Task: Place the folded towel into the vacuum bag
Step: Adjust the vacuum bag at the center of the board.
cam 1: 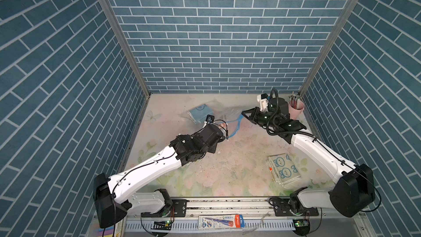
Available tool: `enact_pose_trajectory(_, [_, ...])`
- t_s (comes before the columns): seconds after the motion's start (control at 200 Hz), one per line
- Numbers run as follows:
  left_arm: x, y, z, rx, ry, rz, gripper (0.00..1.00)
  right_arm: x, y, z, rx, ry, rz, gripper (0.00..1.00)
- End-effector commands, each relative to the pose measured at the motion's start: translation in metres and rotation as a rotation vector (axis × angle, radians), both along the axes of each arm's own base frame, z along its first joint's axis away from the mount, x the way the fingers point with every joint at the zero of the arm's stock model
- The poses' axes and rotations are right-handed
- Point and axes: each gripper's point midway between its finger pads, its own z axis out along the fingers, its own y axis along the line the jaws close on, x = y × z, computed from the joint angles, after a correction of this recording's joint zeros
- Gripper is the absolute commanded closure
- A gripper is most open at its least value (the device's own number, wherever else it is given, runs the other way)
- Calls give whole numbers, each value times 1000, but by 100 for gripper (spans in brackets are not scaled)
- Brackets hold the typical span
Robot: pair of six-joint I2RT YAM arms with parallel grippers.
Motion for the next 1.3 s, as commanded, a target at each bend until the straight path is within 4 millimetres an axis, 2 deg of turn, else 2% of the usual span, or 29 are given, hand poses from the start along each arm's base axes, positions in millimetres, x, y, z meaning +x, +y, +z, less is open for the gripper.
enact_pose_trajectory(0.0, [1,8,16,15,-43,7,100,2,0,14,-16,-55,8,100])
enact_pose_trajectory(0.15, [1,14,18,21,-62,17,100,4,0,18,-22,-64,7,100])
enact_pose_trajectory(0.355, [3,25,26,52,-116,38,100,0,7,40,2,-103,58,100])
enact_pose_trajectory(0.565, [9,34,55,61,-202,53,100,-4,12,63,13,-141,99,100])
enact_pose_trajectory(0.79, [15,42,87,65,-295,72,100,-1,17,71,11,-145,125,100])
enact_pose_trajectory(1.05, [17,55,92,86,-317,99,100,-2,17,61,-12,-127,134,100])
enact_pose_trajectory(1.225, [17,56,85,88,-304,97,100,-1,14,43,-56,-93,122,100])
enact_pose_trajectory(1.295, [15,51,75,88,-275,74,100,-2,12,36,-67,-79,120,100])
